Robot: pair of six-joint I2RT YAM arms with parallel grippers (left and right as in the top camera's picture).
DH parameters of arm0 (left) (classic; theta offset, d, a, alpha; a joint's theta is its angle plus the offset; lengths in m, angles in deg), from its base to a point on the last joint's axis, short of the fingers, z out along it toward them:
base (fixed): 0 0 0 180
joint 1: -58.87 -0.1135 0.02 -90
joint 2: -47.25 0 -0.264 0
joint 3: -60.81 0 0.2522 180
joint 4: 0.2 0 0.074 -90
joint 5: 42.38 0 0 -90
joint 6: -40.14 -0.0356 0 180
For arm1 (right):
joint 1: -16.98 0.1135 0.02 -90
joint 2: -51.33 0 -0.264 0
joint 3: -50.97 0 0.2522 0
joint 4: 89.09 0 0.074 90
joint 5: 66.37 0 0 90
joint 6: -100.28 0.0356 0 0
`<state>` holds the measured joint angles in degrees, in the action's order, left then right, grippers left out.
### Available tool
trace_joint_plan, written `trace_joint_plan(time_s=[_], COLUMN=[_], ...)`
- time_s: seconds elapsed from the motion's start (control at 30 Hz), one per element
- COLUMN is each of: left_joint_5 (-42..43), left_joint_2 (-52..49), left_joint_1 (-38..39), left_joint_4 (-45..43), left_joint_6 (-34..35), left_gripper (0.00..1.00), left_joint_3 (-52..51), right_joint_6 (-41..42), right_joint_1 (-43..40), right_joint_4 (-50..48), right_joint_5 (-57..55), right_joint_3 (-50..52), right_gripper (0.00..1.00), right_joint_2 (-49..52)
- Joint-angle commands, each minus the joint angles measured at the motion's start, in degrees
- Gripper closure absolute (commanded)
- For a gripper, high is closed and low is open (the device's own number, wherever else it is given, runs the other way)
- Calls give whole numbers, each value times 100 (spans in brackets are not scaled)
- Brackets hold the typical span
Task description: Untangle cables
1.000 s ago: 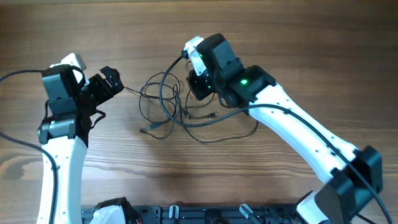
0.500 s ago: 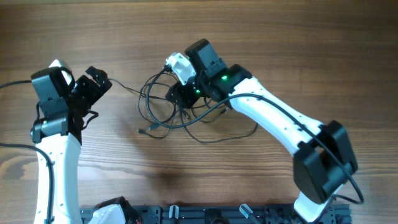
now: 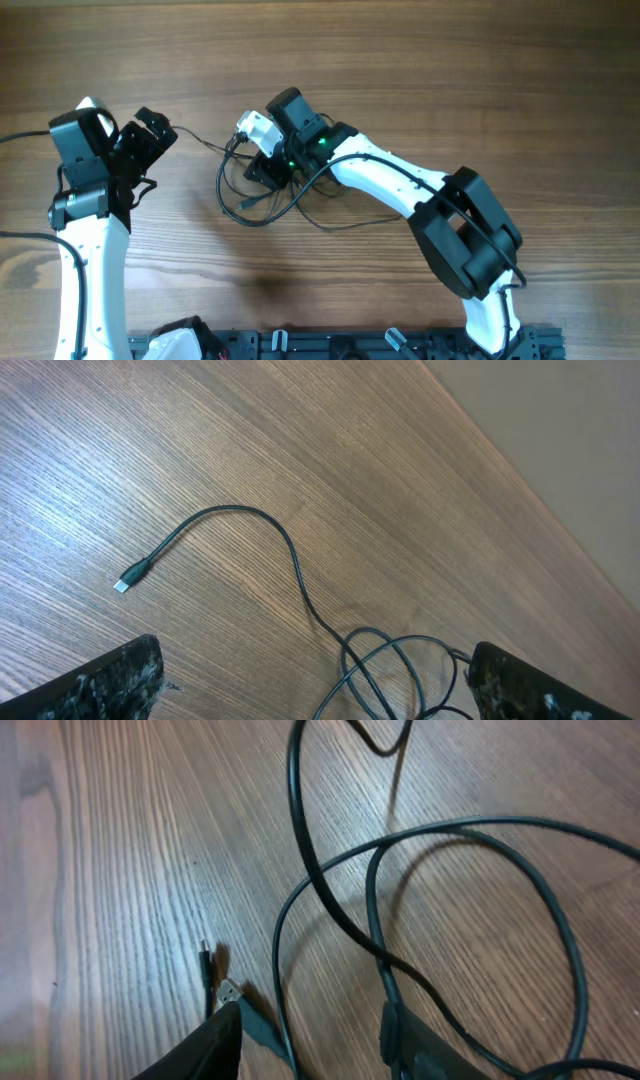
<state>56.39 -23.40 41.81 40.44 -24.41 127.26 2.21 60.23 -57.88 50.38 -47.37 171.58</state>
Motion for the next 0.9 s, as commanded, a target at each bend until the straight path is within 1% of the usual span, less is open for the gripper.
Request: trace_joint_plan(time_s=[0.0,0.1,0.13,0.17,0.23,0.27,0.4,0.5,0.57,0.63,0.7,0.87], left_joint_5=[-96,-96,-96,-96,-96,-96,-96,-96,-96,-96,-96,-96], left_joint_2=[-42,-42,-42,-42,-42,-42,-42,-42,-42,-42,-42,-42], left_joint_1=[-48,-48,-48,-48,-48,-48,-48,-48,-48,-48,-48,-48], left_joint_4=[0,0,0,0,0,0,0,0,0,0,0,0], left_joint_6=[52,52,52,52,52,52,52,52,52,52,52,52], left_gripper=[0,0,0,0,0,0,0,0,0,0,0,0], left_joint_3=[9,9,9,9,9,9,9,9,9,9,9,9], right_joint_6=[-103,-160,-326,-417,-422,-422,-452,-374,-442,-651,-868,-861], right_joint_1=[-9,-9,-9,-9,-9,-9,-13,-11,-20,-24,-24,-17], right_joint_4=[-44,-122,-144,-197,-363,-415,-468,-275,-164,-328,-542,-931], right_joint_5=[-37,-42,-66,-254,-662,-717,-745,-726,-905,-1222,-1237,-1215], right_joint_3=[-24,-24,-24,-24,-24,-24,-24,-24,-24,-26,-28,-28], right_gripper=[47,46,44,39,32,30,25,22,20,19,18,12], right_joint_2=[227,229,229,229,229,229,229,229,229,223,195,197])
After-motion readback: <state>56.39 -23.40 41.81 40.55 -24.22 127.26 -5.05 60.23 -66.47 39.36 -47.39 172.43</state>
